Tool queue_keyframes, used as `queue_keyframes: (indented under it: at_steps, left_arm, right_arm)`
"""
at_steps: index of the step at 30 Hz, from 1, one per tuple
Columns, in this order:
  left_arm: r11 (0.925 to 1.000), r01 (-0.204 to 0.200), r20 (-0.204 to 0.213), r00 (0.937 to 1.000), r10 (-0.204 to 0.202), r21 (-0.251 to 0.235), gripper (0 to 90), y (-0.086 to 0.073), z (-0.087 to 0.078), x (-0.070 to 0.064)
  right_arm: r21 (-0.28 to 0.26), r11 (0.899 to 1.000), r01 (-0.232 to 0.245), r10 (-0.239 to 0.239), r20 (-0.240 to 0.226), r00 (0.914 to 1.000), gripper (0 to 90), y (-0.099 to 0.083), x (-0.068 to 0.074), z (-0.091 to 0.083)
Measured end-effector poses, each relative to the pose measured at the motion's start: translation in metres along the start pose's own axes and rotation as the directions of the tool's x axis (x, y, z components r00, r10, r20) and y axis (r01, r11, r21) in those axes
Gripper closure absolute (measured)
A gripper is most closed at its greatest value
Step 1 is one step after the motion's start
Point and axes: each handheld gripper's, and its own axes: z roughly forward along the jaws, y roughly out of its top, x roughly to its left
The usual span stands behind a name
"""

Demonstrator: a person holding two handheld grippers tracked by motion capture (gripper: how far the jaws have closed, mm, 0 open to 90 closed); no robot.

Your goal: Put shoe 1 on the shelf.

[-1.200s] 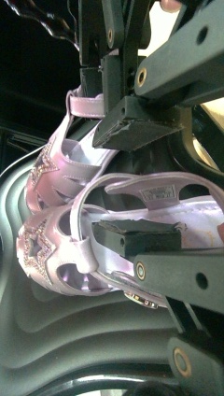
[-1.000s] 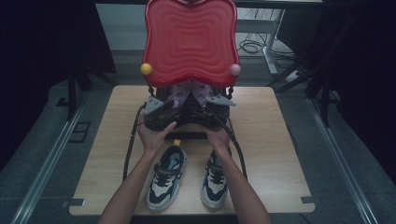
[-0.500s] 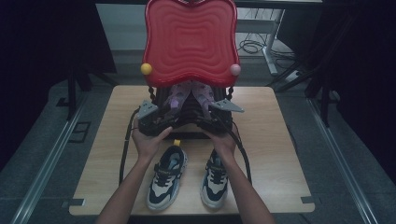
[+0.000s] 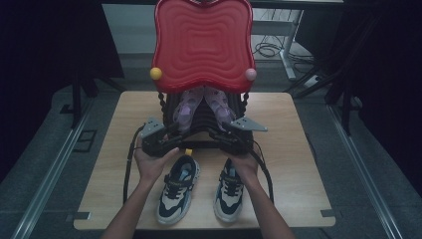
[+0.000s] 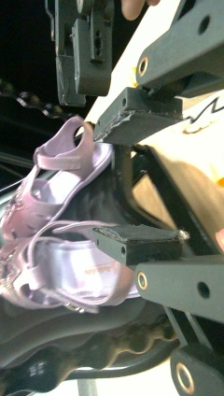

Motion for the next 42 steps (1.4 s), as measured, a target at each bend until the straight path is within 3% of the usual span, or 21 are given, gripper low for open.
queue_keyframes:
  at_steps: [8, 16, 21, 28, 33, 36, 42]
  left_arm:
    - [0.9995, -0.01, 0.028, 0.9996, 0.009, 0.029, 48.5, -0.009, -0.017, -0.008]
    - [0.997, -0.025, 0.053, 0.9984, 0.021, 0.073, 51.5, -0.025, -0.039, -0.015]
    - [0.9943, -0.025, 0.063, 0.9979, 0.018, 0.104, 51.9, -0.033, -0.054, -0.015]
    - [0.9931, 0.013, 0.062, 0.9978, -0.021, 0.116, 52.7, -0.047, -0.073, -0.014]
    - [0.9893, 0.007, 0.063, 0.9979, -0.016, 0.146, 54.4, -0.055, -0.082, -0.012]
    - [0.9872, 0.012, 0.071, 0.9972, -0.024, 0.159, 58.0, -0.058, -0.086, -0.013]
    - [0.9867, -0.02, 0.093, 0.9957, 0.005, 0.161, 67.7, -0.054, -0.091, -0.017]
  right_arm:
    - [0.016, 1.0, -0.009, 0.009, -0.043, 0.999, 44.8, -0.02, -0.007, -0.02]
    - [0.057, 0.997, 0.054, -0.049, -0.077, 0.9959, 46.4, -0.038, -0.015, -0.049]
    - [0.074, 0.995, 0.066, -0.059, -0.099, 0.9934, 46.9, -0.046, -0.019, -0.06]
    - [0.087, 0.99, 0.106, -0.093, -0.147, 0.9848, 49.2, -0.06, -0.024, -0.075]
    - [0.084, 0.988, 0.128, -0.114, -0.154, 0.9815, 49.2, -0.068, -0.027, -0.085]
    - [0.088, 0.989, 0.122, -0.107, -0.159, 0.9815, 49.1, -0.073, -0.03, -0.088]
    - [0.094, 0.99, 0.101, -0.088, -0.14, 0.9862, 49.0, -0.079, -0.036, -0.093]
